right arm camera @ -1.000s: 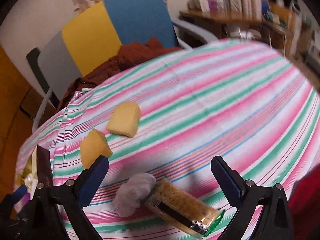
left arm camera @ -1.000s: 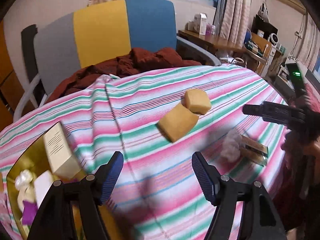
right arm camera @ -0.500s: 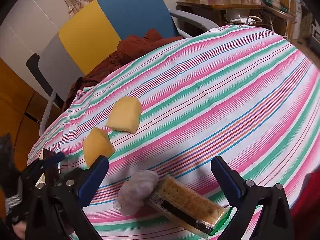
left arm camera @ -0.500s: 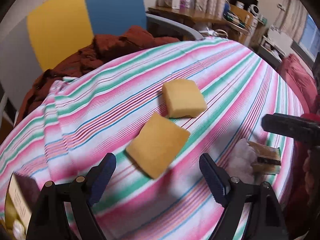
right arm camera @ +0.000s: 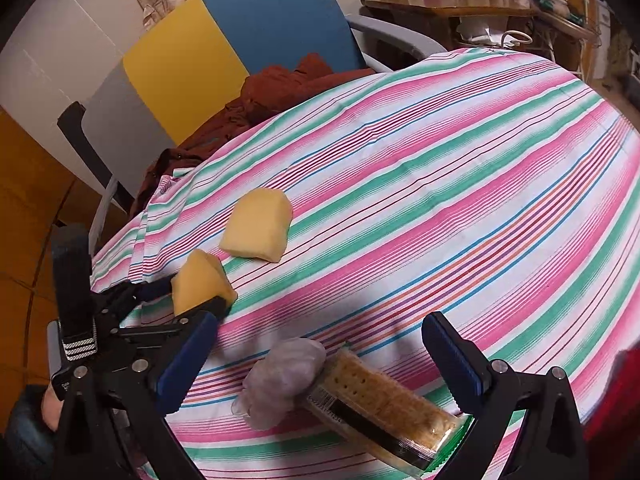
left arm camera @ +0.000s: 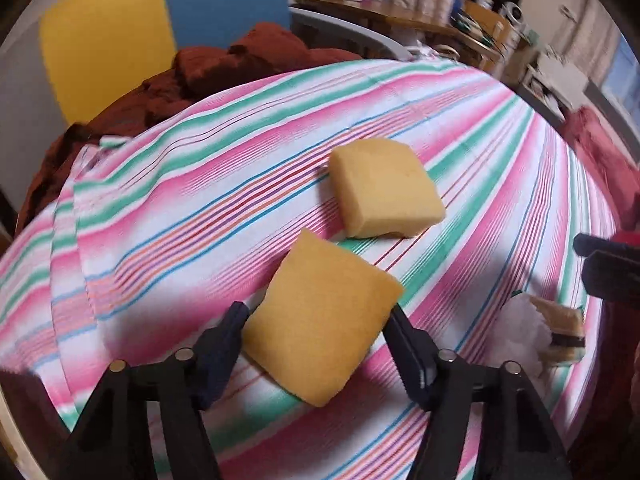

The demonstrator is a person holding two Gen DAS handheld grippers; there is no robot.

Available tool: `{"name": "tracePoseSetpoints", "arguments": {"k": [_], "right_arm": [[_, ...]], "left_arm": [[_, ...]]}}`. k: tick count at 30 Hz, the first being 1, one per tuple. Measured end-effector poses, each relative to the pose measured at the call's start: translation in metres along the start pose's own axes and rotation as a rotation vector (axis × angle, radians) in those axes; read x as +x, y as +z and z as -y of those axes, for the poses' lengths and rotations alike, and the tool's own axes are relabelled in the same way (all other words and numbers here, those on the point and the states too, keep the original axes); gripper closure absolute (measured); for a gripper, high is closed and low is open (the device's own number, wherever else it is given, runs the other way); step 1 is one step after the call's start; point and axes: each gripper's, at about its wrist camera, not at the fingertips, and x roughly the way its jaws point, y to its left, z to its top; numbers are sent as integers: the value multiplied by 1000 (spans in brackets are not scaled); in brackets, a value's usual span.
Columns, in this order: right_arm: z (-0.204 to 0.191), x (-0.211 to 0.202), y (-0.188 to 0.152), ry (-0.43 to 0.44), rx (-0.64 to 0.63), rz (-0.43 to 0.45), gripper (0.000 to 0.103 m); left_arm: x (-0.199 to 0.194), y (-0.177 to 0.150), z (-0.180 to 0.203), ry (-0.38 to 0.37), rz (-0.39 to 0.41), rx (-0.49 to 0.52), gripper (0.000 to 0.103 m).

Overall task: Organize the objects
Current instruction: 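Grasp the yellow sponge with the left tool, then grasp the plastic-wrapped white ball with the right tool while the left tool holds the sponge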

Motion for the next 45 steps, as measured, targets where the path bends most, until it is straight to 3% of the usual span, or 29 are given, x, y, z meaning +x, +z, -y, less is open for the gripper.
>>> {"name": "tracePoseSetpoints", "arguments": {"k": [4,12,20,24,27,28,29,33,42,44,45], "right_arm": [[-5,2,0,13,-20,-2,0],[-22,17,-7,4,-106,-72,0],[-46,37,-22,-50,-273,-140,1],[-58,49,-33,-87,-367,-186,9],[-67,54,-42,-145,-458,-184,16],[-69,54,-44,-153,-479,-181,31],[-70,56,-46,-151,-495,-189,37],[-66,61,-49,-175,-502,-210,46],[-56,58,-47,-157,-464,-217,41],[-55,58,-48,-156,-466,-217,42],[-54,57,-48,-149,-467,-219,47]], "left_arm": [[-15,-20,-8,39,-4,-138,37],[-45,-82,10,51,63,-193,38],[-65,-127,36,80,107,-114,38],[-69,-144,45,123,120,-49,44],[-70,-149,43,137,126,-48,44],[-69,-148,43,137,130,-50,45],[-69,-148,43,140,130,-48,45],[-71,-143,42,127,136,-62,45],[-67,-134,46,65,132,-48,45],[-65,-133,48,53,136,-38,48],[-65,-133,49,45,141,-38,49]]}}
